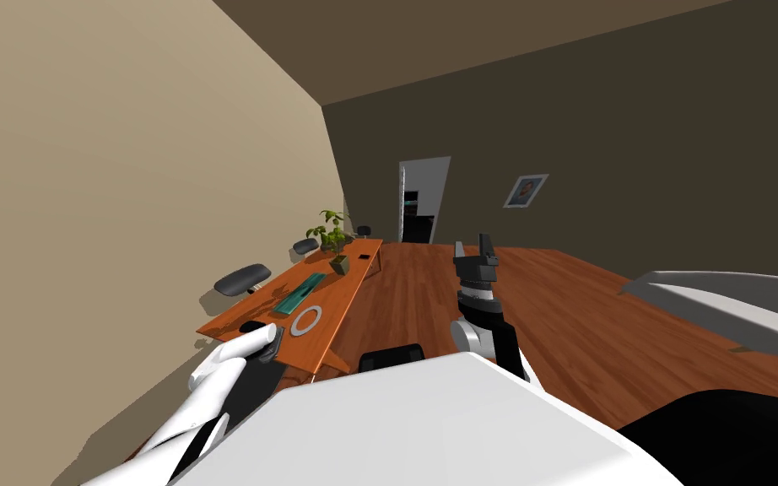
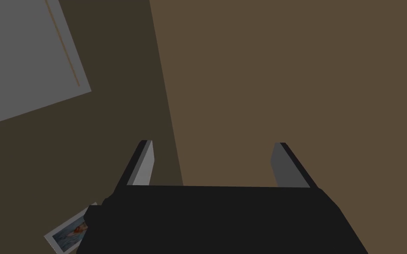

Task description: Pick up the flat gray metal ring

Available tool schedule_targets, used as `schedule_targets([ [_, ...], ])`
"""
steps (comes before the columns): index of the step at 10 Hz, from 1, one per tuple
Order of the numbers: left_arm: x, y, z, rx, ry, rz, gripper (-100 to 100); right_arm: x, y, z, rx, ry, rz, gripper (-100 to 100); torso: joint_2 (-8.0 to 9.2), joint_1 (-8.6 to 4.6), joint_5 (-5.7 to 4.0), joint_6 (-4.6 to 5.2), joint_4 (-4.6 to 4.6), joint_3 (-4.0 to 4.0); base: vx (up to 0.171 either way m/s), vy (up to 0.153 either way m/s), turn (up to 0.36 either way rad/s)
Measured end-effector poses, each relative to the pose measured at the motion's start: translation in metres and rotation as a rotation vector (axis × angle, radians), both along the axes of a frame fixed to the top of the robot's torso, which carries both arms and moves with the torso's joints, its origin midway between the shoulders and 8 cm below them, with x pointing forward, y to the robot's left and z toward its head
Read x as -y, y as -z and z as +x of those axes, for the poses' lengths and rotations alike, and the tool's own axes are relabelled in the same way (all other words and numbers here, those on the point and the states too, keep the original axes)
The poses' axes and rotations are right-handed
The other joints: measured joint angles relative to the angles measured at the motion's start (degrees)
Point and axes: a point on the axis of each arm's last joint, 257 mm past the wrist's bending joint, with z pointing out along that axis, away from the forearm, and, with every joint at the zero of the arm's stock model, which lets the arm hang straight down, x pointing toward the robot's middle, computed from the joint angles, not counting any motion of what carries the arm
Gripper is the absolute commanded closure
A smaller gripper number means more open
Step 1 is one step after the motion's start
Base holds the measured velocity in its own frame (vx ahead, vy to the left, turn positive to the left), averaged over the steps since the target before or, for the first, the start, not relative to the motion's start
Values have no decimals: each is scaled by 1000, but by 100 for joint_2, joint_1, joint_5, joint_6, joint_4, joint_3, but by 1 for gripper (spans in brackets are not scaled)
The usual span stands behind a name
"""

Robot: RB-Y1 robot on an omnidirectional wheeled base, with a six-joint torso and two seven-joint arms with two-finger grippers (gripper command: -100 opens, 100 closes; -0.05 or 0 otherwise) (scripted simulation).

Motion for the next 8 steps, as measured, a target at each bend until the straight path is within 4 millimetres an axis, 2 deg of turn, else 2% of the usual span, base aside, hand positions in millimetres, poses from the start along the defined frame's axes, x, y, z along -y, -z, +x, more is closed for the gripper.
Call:
schedule_targets([
  [3, 1, 7, -12, -42, -66, -65, -100, 0, 0, 0, 0, 0, 0, 0, -9, 5, 0, 0, -1, -5, 111, 0, 21],
  [8, 16, 20, -35, -108, -167, -187, -100, 0, 0, 0, 0, 0, 0, 0, -3, 9, 1, -1, 0, -2, 102, 1, 22],
])
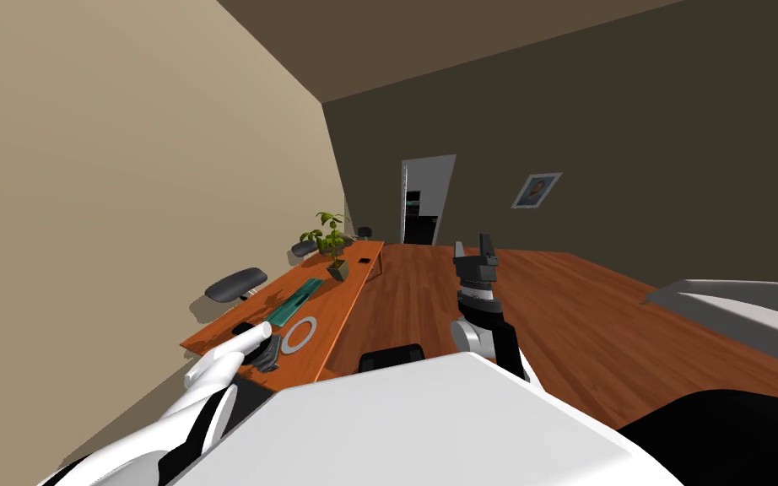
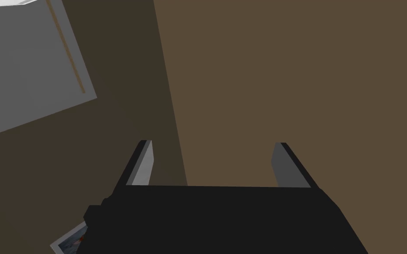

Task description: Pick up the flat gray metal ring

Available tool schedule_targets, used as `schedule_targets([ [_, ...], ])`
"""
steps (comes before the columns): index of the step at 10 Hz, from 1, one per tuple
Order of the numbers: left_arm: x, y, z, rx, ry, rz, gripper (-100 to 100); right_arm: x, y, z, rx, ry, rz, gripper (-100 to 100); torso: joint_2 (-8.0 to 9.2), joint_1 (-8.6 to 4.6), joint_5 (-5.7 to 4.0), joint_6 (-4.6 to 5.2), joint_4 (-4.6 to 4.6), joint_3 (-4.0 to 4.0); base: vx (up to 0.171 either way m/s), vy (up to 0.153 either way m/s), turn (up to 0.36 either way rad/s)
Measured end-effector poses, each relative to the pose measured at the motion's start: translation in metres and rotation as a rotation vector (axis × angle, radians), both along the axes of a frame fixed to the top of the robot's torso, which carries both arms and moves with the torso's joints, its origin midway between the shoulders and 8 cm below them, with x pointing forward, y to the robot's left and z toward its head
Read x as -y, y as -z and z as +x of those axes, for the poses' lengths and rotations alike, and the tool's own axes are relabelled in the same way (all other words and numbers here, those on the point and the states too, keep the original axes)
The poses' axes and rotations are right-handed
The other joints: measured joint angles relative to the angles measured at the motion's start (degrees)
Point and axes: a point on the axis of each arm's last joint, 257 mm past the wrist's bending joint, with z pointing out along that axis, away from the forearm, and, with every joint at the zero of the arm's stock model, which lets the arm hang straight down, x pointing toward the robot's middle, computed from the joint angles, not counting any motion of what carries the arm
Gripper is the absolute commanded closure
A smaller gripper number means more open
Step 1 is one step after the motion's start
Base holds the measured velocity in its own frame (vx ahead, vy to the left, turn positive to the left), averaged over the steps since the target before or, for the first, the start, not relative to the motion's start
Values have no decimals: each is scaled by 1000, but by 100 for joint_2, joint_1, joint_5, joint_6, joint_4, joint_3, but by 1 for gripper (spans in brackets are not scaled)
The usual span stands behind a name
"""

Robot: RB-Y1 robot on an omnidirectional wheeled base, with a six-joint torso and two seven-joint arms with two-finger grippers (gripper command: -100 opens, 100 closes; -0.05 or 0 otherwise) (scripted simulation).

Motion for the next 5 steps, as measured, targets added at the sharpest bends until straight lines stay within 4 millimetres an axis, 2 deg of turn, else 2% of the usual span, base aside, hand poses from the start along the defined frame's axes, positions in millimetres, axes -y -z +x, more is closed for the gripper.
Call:
schedule_targets([
  [2, 15, 5, -5, -25, -45, -67, -100, 0, 0, 0, 0, 0, 0, 0, -19, -10, -1, 1, -4, -11, 141, -6, 40],
  [3, 25, 9, -11, -38, -63, -99, -100, 0, 0, 0, 0, 0, 0, 0, -17, -4, 0, 0, -5, -10, 82, 14, 9],
  [5, 29, 12, -15, -48, -77, -122, -100, 0, 0, 0, 0, 0, 0, 0, 15, -1, 1, 0, 2, 7, 35, 2, 4],
])
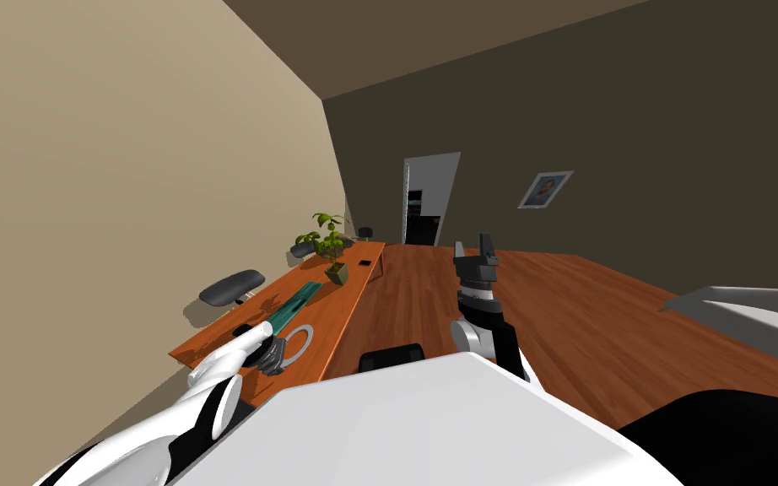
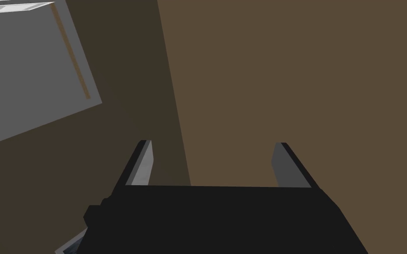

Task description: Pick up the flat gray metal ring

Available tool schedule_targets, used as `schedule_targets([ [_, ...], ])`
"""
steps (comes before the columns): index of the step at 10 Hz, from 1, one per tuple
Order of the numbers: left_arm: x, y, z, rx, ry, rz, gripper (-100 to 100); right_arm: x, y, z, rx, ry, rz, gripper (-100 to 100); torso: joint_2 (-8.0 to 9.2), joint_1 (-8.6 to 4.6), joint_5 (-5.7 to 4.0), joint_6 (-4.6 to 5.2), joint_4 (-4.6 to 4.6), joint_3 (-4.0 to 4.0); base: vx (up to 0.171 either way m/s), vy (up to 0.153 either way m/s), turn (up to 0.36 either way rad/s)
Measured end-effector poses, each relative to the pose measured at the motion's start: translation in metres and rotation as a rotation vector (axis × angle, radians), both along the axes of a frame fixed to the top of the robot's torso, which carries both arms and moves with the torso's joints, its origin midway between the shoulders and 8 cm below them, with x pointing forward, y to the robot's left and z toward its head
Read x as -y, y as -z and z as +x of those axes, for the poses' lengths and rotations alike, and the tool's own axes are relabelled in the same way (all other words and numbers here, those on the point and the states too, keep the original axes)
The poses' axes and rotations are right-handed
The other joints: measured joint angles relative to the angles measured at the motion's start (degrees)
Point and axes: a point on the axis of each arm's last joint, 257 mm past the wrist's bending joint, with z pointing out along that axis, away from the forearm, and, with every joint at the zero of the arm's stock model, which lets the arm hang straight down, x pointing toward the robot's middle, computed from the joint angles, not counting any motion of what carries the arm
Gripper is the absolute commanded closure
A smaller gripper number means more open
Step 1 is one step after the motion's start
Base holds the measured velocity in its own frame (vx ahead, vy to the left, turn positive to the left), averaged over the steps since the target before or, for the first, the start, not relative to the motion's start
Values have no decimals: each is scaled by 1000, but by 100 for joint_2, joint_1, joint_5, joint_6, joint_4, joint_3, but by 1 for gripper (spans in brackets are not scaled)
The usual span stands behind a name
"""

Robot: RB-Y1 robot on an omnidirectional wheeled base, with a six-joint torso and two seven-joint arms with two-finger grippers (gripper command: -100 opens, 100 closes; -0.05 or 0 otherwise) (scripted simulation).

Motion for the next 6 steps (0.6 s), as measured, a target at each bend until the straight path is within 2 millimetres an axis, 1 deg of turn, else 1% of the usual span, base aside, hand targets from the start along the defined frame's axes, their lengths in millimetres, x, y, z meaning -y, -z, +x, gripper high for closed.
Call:
schedule_targets([
  [1, 4, 4, -4, -8, -10, -17, -100, 0, 0, 0, 0, 0, 0, 0, 3, -2, -1, -1, 1, 2, 85, -8, 50],
  [2, 14, 11, -11, -22, -24, -48, -100, 0, 0, 0, 0, 0, 0, 0, -8, -5, -1, -1, -1, -4, 91, -5, 24],
  [3, 24, 16, -14, -35, -34, -72, -100, 0, 0, 0, 0, 0, 0, 0, -13, -5, -1, 1, -2, -7, 48, 4, -10],
  [4, 26, 17, -16, -38, -36, -79, -100, 0, 0, 0, 0, 0, 0, 0, -2, -2, -1, 0, 0, -1, 14, 2, -2],
  [5, 27, 17, -16, -39, -37, -81, 0, 0, 0, 0, 0, 0, 0, 0, 10, -2, -1, 0, 3, 6, 0, 0, 0],
  [6, 27, 17, -16, -39, -37, -81, -100, 0, 0, 0, 0, 0, 0, 0, 17, -2, -1, 0, 4, 10, -19, 21, -121],
])
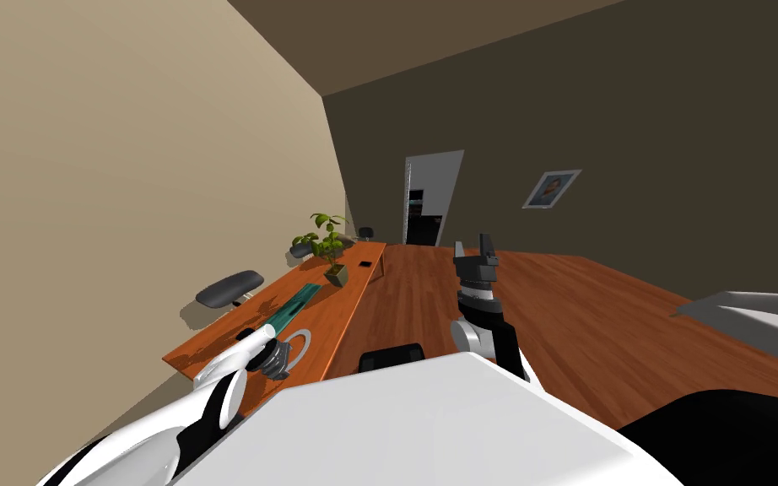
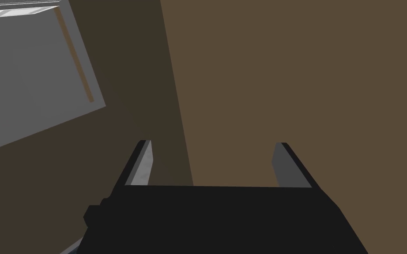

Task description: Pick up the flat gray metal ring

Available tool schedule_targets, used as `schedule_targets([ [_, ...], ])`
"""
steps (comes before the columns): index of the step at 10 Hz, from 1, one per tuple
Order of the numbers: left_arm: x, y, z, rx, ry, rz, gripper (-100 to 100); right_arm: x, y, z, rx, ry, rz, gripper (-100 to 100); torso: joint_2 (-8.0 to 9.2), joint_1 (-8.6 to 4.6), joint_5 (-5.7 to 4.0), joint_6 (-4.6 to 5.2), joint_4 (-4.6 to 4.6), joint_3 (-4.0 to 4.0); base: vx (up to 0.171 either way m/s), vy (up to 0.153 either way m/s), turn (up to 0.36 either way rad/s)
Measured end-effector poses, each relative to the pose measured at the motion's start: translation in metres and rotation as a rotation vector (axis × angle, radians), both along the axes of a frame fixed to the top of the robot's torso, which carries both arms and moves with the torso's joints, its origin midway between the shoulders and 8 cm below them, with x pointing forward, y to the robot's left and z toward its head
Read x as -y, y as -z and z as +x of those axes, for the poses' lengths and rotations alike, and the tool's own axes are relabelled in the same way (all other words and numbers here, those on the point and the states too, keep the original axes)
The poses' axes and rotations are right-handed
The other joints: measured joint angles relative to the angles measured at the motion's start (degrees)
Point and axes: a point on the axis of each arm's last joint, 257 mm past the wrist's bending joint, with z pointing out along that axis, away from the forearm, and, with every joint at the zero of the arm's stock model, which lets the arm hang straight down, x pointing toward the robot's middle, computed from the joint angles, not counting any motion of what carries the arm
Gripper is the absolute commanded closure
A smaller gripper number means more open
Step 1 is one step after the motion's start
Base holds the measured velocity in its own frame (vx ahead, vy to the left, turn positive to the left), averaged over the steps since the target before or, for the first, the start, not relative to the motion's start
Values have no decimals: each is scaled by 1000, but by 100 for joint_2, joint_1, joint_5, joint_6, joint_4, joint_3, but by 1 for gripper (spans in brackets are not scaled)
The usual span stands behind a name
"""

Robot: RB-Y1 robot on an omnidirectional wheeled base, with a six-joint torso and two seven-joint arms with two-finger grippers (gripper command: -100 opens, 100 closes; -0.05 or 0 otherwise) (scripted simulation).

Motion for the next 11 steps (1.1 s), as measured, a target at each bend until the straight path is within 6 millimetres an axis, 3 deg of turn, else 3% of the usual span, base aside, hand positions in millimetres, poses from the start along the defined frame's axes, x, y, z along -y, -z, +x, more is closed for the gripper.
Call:
schedule_targets([
  [11, -2, 5, -4, 27, -107, 34, -100, 0, 0, 0, 0, 0, 0, 0, 17, 13, 3, 1, 4, 10, -32, 37, -86],
])
